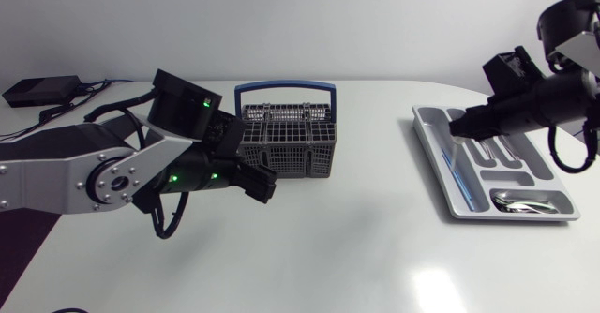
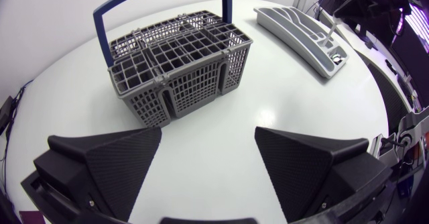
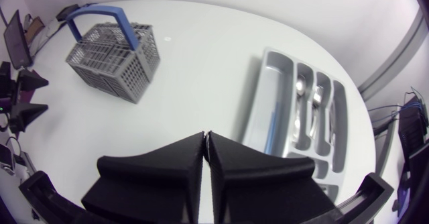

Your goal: Unload the cutlery basket into the drawer organizer.

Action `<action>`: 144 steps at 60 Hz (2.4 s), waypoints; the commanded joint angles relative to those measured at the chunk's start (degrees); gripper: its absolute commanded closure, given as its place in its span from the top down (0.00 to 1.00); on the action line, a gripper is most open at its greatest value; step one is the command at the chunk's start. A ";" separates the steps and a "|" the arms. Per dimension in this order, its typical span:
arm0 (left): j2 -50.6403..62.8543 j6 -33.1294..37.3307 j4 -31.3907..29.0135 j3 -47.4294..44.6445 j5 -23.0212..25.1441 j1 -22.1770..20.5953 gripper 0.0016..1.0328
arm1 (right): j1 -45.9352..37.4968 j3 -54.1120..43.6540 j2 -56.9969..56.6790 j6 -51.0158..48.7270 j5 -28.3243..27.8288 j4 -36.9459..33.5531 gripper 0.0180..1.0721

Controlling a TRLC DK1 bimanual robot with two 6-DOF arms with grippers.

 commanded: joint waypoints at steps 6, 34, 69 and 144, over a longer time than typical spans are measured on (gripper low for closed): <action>-1.49 0.28 -1.86 -0.99 0.05 -0.09 0.95 | -7.47 -4.87 -1.95 -8.05 3.69 -0.12 0.06; -3.33 0.37 -6.08 -1.34 0.05 -0.61 0.95 | -22.33 -11.90 3.15 -20.00 11.69 12.45 0.06; -13.88 0.72 -11.97 -6.62 -0.04 1.32 0.95 | -24.61 -17.70 12.38 -22.81 15.38 28.01 0.24; -40.42 2.22 -24.45 -15.14 -1.80 9.49 0.95 | -16.53 -31.24 -26.20 -17.28 8.88 26.69 0.95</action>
